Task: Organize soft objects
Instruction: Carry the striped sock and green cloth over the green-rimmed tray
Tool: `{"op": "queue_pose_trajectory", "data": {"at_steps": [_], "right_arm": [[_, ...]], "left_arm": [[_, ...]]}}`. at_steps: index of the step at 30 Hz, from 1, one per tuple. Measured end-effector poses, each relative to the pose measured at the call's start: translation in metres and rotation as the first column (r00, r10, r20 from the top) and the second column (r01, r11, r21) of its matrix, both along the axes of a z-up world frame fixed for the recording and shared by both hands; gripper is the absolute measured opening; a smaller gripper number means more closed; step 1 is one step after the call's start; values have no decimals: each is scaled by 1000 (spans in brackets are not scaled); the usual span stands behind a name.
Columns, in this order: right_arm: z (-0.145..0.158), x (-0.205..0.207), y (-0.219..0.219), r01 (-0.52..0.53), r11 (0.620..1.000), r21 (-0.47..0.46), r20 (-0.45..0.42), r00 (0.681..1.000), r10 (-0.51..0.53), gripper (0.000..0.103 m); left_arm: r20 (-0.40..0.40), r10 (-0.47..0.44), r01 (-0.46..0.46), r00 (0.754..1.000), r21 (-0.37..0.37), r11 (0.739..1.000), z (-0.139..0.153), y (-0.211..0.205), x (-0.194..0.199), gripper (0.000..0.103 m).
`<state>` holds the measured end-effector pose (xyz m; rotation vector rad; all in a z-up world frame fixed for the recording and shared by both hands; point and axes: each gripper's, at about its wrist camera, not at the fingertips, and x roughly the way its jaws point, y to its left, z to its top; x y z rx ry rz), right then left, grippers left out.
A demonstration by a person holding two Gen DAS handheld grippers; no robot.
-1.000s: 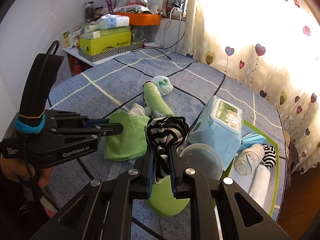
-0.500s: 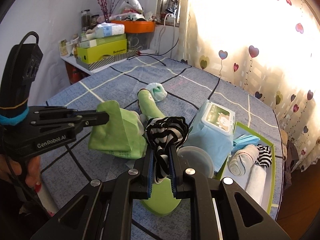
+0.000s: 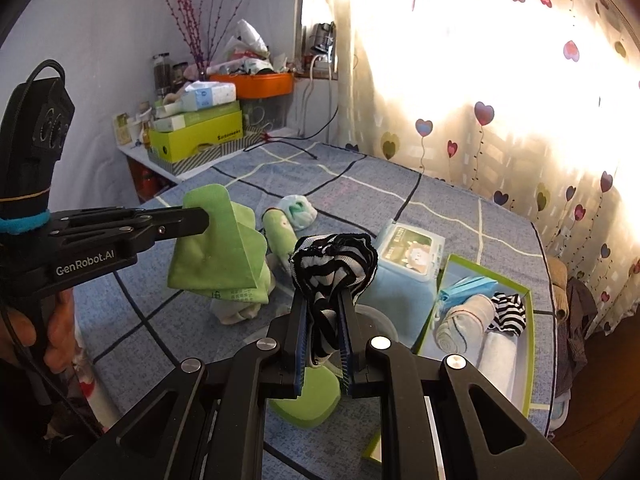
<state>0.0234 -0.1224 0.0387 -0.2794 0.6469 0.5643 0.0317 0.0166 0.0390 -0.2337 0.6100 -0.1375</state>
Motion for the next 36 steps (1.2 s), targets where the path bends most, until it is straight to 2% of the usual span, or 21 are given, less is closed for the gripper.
{"op": "queue_pose_trajectory", "data": {"at_steps": [8,20,36], "right_arm": [[10,-1,-24,52,998,32,22,998,-53,13],[13,4,-55,117,992,50,24,993,-118,13],[12,8,-94,201,978,65,19,979,-202,13]], "left_arm": [[39,-29,29,999,1,1000,19,-16,5,4],[61,-92,92,994,6,996,32,-48,18,4],[78,-210,209,975,14,978,47,-101,36,4]]}}
